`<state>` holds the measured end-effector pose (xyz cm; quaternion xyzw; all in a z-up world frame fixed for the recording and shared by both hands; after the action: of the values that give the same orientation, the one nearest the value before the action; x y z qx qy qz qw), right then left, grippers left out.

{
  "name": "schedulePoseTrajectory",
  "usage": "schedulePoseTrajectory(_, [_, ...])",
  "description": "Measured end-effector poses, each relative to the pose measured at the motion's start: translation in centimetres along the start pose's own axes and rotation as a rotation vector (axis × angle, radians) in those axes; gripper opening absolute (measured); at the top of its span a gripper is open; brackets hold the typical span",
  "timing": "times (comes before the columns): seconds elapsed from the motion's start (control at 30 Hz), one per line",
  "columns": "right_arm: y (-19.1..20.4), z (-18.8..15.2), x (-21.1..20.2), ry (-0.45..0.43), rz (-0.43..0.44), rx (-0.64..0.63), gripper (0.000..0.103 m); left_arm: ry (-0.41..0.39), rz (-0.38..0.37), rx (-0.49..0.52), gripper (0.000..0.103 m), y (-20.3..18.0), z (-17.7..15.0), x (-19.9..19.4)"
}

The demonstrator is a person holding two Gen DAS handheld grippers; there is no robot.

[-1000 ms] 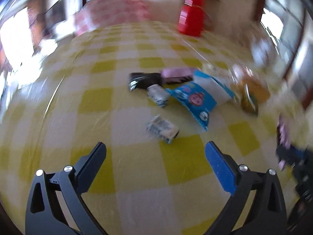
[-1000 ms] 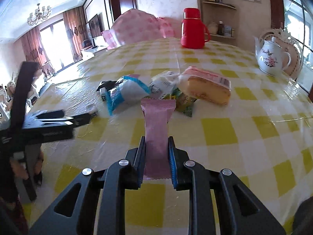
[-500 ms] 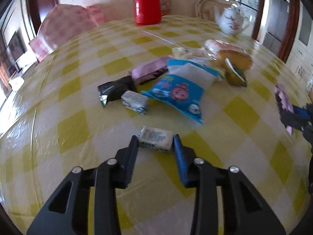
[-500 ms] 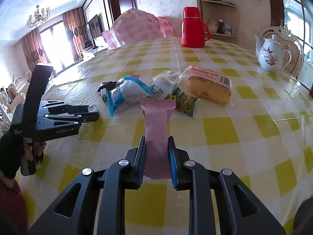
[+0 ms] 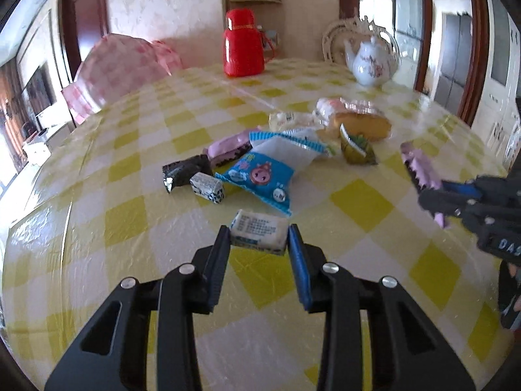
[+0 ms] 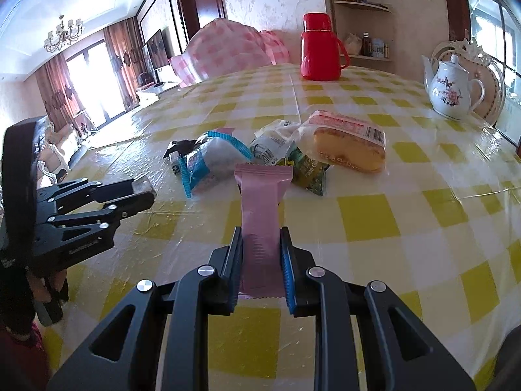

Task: Organize snacks
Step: 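Carry the pink bar and white packet over the white box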

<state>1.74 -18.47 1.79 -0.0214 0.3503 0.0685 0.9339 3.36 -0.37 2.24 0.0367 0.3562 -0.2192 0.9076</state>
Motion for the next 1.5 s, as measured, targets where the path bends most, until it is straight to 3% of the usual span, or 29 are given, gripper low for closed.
schedulePoseTrajectory(0.57, [3.9, -1.8, -4.0, -0.09, 0.053, 0.006, 0.022, -0.254, 0.007, -0.101, 0.036, -1.9, -2.0, -7.6])
schedulePoseTrajectory(1.07, [7.6, -3.5, -7.5, -0.118, 0.169, 0.037, 0.022, -0.288, 0.07, -0.061, 0.036, -2.8, -5.4, -14.7])
schedulePoseTrajectory(1.5, [15.7, -4.8, -10.8, -0.13, 0.27, -0.11, 0.022, -0.317, 0.169, -0.057, 0.036, -0.3, -9.4, -21.6])
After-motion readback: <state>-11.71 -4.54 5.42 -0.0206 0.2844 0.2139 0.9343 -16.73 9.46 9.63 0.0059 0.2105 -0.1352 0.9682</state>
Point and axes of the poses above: each gripper's, at about its wrist camera, not at the fingertips, and x roughly the way its jaws point, y to its left, z to its top, the point moved 1 cm from there along x, roughly the way its jaws point, and after that the axes turned 12 degrees about -z, right-handed, at the moved point
